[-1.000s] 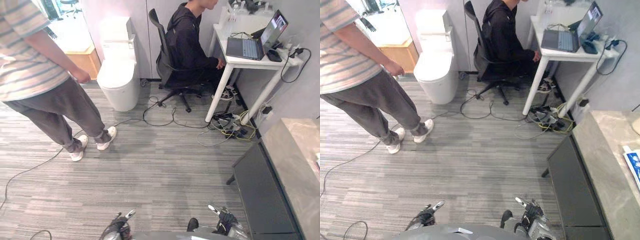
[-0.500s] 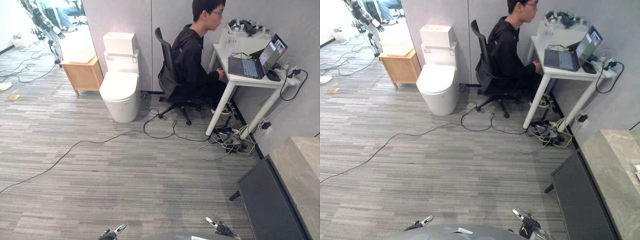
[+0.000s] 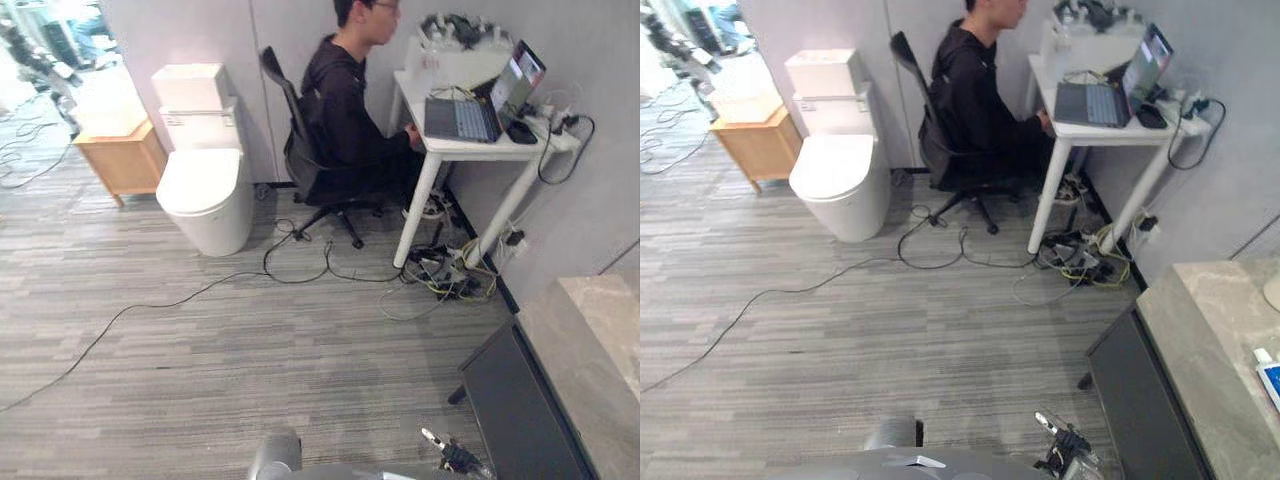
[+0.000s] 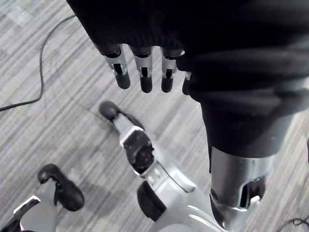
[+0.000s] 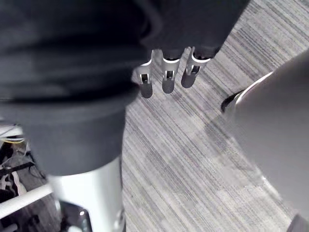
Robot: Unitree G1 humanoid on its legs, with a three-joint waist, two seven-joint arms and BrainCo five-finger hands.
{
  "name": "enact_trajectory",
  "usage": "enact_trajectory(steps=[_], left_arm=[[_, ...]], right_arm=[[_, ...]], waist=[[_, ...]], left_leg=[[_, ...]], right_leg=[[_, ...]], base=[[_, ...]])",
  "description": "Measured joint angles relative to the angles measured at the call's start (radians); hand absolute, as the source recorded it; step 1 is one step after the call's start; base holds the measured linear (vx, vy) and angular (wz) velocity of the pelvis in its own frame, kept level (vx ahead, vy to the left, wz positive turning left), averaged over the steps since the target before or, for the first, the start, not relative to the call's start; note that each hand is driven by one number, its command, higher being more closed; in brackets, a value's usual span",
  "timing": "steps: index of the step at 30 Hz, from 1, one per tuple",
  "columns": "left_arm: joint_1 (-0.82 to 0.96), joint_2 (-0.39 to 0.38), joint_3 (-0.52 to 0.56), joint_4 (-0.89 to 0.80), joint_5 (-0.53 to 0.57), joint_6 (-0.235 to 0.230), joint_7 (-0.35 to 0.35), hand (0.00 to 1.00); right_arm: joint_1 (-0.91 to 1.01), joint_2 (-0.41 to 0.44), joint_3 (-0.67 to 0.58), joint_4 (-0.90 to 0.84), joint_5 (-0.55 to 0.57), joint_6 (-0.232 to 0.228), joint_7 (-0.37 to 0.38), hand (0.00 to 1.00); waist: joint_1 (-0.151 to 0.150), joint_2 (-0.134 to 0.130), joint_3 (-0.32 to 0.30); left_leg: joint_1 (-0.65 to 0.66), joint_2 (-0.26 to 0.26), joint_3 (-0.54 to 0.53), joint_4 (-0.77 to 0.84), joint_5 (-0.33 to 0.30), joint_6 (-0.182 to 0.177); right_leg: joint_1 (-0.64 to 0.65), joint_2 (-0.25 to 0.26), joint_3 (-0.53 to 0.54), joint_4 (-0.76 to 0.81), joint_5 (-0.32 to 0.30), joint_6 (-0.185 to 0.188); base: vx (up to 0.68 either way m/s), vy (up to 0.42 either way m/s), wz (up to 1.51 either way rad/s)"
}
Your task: Organize washtable
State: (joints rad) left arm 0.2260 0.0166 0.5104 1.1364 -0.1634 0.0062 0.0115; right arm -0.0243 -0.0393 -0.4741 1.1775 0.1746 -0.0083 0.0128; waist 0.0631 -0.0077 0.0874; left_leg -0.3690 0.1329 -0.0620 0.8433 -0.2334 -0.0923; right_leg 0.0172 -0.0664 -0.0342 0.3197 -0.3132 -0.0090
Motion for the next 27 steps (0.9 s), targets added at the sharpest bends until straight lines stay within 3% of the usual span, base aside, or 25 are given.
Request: enact_trajectory(steps=[2, 3, 4, 5, 6, 7, 9, 10, 12, 13, 14, 15, 17, 19, 22, 23, 27], left_arm=[[0.006, 0.0, -0.023, -0.003, -0.01, -0.005, 0.002, 0.0], [0.007, 0.0, -0.032, -0.003, -0.014, -0.008, 0.003, 0.0], [0.01, 0.001, -0.045, -0.002, -0.016, -0.01, 0.005, 0.0], [0.012, 0.003, -0.055, -0.001, -0.017, -0.01, 0.006, 0.0], [0.007, 0.032, -0.073, 0.007, -0.017, -0.012, 0.008, 0.0], [-0.011, 0.056, -0.088, 0.001, -0.013, -0.018, 0.009, 0.0], [-0.052, 0.076, -0.101, -0.002, -0.006, -0.031, 0.009, 0.0], [-0.088, 0.086, -0.126, -0.003, -0.003, -0.044, 0.009, 0.0], [-0.104, 0.097, -0.148, -0.007, 0.023, -0.049, 0.01, 0.0], [-0.107, 0.097, -0.166, -0.014, 0.025, -0.048, 0.012, 0.0], [-0.106, 0.095, -0.18, -0.015, 0.025, -0.048, 0.014, 0.0], [-0.105, 0.09, -0.188, -0.014, 0.025, -0.048, 0.016, 0.0], [-0.101, 0.099, -0.204, -0.02, 0.025, -0.048, 0.019, 0.0], [-0.096, 0.089, -0.208, -0.018, 0.024, -0.048, 0.018, 0.0], [-0.11, 0.082, -0.241, -0.019, 0.024, -0.049, 0.017, 0.0], [-0.119, 0.069, -0.258, -0.019, 0.023, -0.049, 0.016, 0.0], [-0.121, 0.07, -0.275, -0.015, 0.023, -0.047, 0.02, 0.0]], right_arm=[[-0.015, -0.002, 0.013, -0.001, 0.0, -0.001, -0.005, 0.0], [-0.016, -0.001, 0.013, -0.001, 0.0, -0.001, -0.005, 0.0], [-0.012, -0.008, 0.014, 0.0, 0.0, -0.003, -0.007, 0.0], [-0.001, -0.015, 0.014, 0.0, 0.0, -0.003, -0.007, 0.0], [0.011, -0.003, 0.012, 0.001, -0.001, -0.002, -0.006, 0.0], [0.023, 0.007, 0.002, 0.003, -0.001, -0.001, -0.001, 0.0], [0.044, 0.012, -0.019, 0.0, -0.001, -0.002, 0.003, 0.0], [0.049, 0.013, -0.039, 0.0, 0.0, -0.001, 0.008, 0.0], [0.05, 0.014, -0.037, 0.001, 0.001, -0.001, 0.009, 0.0], [0.05, 0.01, -0.031, 0.0, 0.001, -0.001, 0.01, 0.0], [0.047, 0.0, -0.015, 0.0, 0.001, -0.001, 0.009, 0.0], [0.045, -0.003, 0.0, -0.001, 0.001, -0.001, 0.009, 0.0], [0.034, -0.017, 0.048, 0.001, 0.0, 0.0, 0.001, 0.0], [0.027, -0.039, 0.092, 0.0, 0.001, -0.002, -0.002, 0.0], [0.02, -0.041, 0.135, 0.001, 0.001, -0.001, 0.001, 0.0], [0.023, -0.042, 0.145, 0.002, 0.001, -0.001, 0.003, 0.0], [0.025, -0.042, 0.148, 0.002, 0.002, -0.003, 0.006, 0.0]], waist=[[0.003, 0.004, 0.0], [0.003, 0.006, 0.0], [0.004, 0.012, -0.004], [0.005, 0.017, -0.007], [0.002, -0.023, -0.014], [-0.022, -0.043, -0.027], [-0.027, -0.043, -0.032], [-0.028, -0.039, -0.036], [-0.029, -0.032, -0.037], [-0.028, -0.023, -0.04], [-0.028, -0.018, -0.04], [-0.028, -0.015, -0.039], [-0.024, -0.012, -0.038], [-0.018, 0.007, -0.038], [-0.025, 0.007, -0.04], [-0.028, 0.016, -0.036], [-0.029, 0.023, -0.037]], left_leg=[[0.005, -0.04, -0.216, -0.333, 0.018, -0.03], [0.013, -0.045, -0.275, -0.406, 0.024, -0.041], [0.042, -0.051, -0.352, -0.503, 0.047, -0.07], [0.051, -0.06, -0.36, -0.508, 0.103, -0.115], [0.067, -0.098, -0.297, -0.436, 0.093, -0.095], [0.068, -0.117, -0.253, -0.386, 0.056, -0.061], [0.073, -0.129, -0.198, -0.358, 0.026, -0.024], [0.088, -0.128, -0.144, -0.364, 0.011, 0.002], [0.119, -0.122, -0.078, -0.391, 0.001, 0.022], [0.143, -0.115, -0.012, -0.411, -0.005, 0.04], [0.174, -0.105, 0.069, -0.435, -0.007, 0.063], [0.19, -0.098, 0.11, -0.446, -0.012, 0.074], [0.287, -0.084, 0.247, -0.511, -0.011, 0.088], [0.339, -0.066, 0.337, -0.543, -0.011, 0.088], [0.37, -0.057, 0.418, -0.602, 0.015, 0.083], [0.379, -0.053, 0.427, -0.628, 0.033, 0.076], [0.384, -0.022, 0.421, -0.671, 0.086, 0.054]], right_leg=[[-0.002, 0.001, 0.107, 0.001, -0.031, 0.026], [-0.001, 0.001, 0.137, 0.005, -0.04, 0.036], [0.007, -0.005, 0.192, 0.015, -0.06, 0.065], [0.012, -0.011, 0.227, 0.025, -0.075, 0.078], [0.016, -0.048, 0.31, 0.047, -0.079, 0.096], [0.012, -0.068, 0.37, 0.056, -0.041, 0.1], [-0.005, -0.083, 0.43, 0.069, 0.012, 0.096], [-0.043, -0.089, 0.478, 0.095, 0.078, 0.098], [-0.088, -0.103, 0.479, 0.117, 0.146, 0.098], [-0.128, -0.135, 0.393, 0.123, 0.197, 0.085], [-0.159, -0.185, 0.223, 0.129, 0.225, 0.057], [-0.173, -0.206, 0.133, 0.155, 0.213, 0.053], [-0.172, -0.255, -0.252, 0.251, 0.156, 0.01], [-0.135, -0.261, -0.427, 0.179, 0.156, 0.009], [-0.104, -0.219, -0.484, 0.026, 0.17, 0.05], [-0.081, -0.184, -0.467, -0.059, 0.203, 0.102], [-0.052, -0.106, -0.444, -0.203, 0.275, 0.076]], base=[[0.38, 0.07, -1.36], [0.31, 0.205, -1.5], [0.19, 0.253, -1.3], [0.34, 0.336, -1.62], [0.49, 0.347, -1.3], [0.5, 0.327, -1.11], [0.33, 0.306, -0.88], [0.26, 0.3, -1.08], [0.19, 0.232, -1.26], [0.18, 0.139, -1.75], [0.15, 0.052, -1.67], [0.12, -0.119, -1.64], [0.03, -0.307, -1.69], [-0.07, -0.216, -1.81], [-0.08, -0.115, -1.14], [-0.07, -0.074, -0.47], [-0.1, -0.115, -0.3]])
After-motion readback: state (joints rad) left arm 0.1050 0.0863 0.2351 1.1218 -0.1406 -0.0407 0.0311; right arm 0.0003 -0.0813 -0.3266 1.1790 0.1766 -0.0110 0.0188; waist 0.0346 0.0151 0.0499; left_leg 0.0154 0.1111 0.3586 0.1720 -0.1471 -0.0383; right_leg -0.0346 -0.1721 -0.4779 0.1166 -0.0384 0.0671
